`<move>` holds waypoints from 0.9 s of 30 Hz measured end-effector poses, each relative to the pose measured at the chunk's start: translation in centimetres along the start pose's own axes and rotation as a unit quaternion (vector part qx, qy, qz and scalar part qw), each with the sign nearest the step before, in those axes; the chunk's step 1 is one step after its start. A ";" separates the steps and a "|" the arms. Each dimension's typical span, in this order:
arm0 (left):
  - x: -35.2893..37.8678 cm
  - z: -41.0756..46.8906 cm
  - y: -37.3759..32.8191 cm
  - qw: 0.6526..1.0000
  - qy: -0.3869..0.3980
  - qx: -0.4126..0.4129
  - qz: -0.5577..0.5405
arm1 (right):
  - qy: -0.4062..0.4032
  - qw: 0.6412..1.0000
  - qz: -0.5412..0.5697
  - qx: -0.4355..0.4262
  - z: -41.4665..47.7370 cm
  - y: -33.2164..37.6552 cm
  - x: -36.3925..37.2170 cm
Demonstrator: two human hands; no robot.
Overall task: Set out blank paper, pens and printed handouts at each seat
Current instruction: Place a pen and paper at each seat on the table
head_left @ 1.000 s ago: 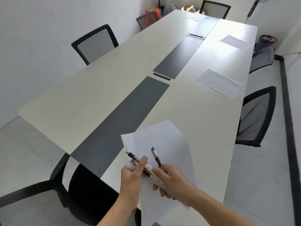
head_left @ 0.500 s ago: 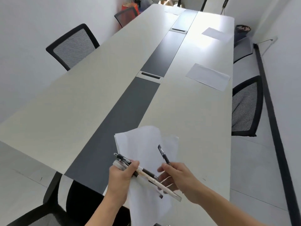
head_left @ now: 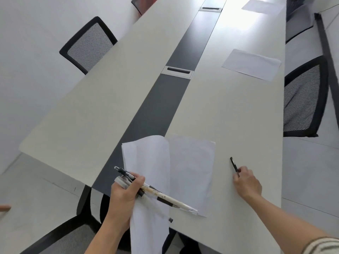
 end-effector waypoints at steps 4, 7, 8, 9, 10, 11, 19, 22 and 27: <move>1.8 -0.4 -0.3 1.000 0.018 0.005 0.012 | 0.018 1.000 -0.023 -0.008 0.0 -0.3 -0.4; 4.1 -0.8 -0.8 0.998 0.049 0.017 0.025 | 0.013 1.000 0.009 -0.019 -1.0 0.5 -2.6; 5.1 -0.9 -1.0 0.997 0.063 0.020 0.029 | -0.003 0.997 0.070 -0.034 -1.9 1.3 -4.2; 6.2 -1.1 -1.2 0.996 0.076 0.023 0.032 | -0.016 0.986 0.152 -0.058 -3.2 2.4 -6.0; 7.3 -1.4 -1.3 0.995 0.088 0.029 0.036 | -0.020 0.965 0.247 -0.085 -4.9 3.4 -8.1; 8.5 -1.7 -1.4 0.993 0.101 0.035 0.043 | -0.005 0.937 0.330 -0.113 -7.1 4.4 -10.1; 20.8 -8.0 -1.1 0.970 0.199 0.097 0.104 | 0.260 0.900 0.256 -0.239 -19.0 3.7 -13.4; 25.6 -11.6 -0.2 0.958 0.229 0.123 0.124 | 0.223 0.915 0.259 -0.215 -18.4 -0.6 -15.3; 34.5 -18.2 3.3 0.937 0.285 0.129 0.154 | 0.248 0.912 0.282 -0.165 -17.4 -10.7 -17.8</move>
Point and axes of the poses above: each hand's wrist, its own z-axis towards the middle knuckle, its own x-axis out of the palm, y = z × x, the point moved 9 cm from there along z, towards the middle knuckle
